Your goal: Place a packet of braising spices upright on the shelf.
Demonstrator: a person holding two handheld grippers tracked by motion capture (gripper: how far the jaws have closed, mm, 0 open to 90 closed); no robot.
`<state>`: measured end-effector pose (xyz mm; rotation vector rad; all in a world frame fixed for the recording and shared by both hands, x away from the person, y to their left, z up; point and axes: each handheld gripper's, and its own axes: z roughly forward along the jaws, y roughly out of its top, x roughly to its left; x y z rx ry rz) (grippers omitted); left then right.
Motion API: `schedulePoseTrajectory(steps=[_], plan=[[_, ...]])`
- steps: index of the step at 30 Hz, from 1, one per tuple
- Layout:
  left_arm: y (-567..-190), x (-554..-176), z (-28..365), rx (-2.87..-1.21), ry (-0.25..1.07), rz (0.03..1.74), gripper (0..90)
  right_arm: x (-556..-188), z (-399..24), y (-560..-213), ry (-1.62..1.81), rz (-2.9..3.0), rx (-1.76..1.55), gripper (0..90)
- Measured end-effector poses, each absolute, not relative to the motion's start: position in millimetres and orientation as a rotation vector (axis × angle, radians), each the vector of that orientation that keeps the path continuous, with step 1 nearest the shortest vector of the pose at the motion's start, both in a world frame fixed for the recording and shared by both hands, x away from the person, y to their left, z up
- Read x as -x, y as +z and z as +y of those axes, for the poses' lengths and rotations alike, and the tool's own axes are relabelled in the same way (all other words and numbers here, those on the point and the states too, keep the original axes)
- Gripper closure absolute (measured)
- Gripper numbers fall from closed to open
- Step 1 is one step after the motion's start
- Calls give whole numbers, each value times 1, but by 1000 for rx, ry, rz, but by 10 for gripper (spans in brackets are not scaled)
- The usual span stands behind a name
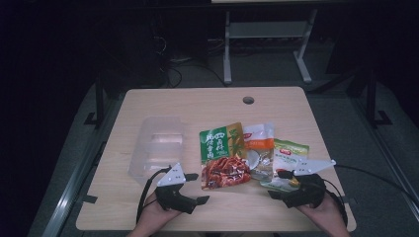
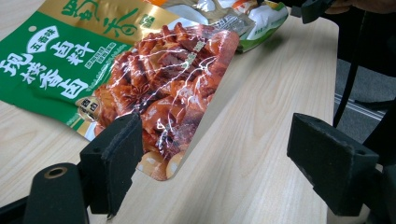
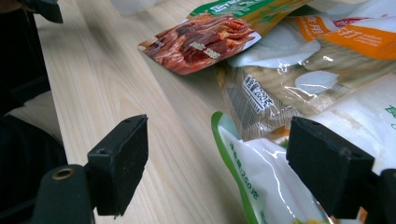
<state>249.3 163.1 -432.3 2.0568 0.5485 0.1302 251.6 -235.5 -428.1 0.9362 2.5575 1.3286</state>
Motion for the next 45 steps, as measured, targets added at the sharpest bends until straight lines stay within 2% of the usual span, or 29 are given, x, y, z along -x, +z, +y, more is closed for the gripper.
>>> schedulePoseTrajectory(steps=[17,31,45], plan=[[-434,-250,165,-2055,132,562,182,-280,-220,-409,1361,2570,-930,179],[-431,-250,165,-2046,159,560,184,-319,-193,-384,1327,2613,-896,191],[-431,-251,168,-2040,161,569,183,-361,-162,-373,1220,2692,-886,201]])
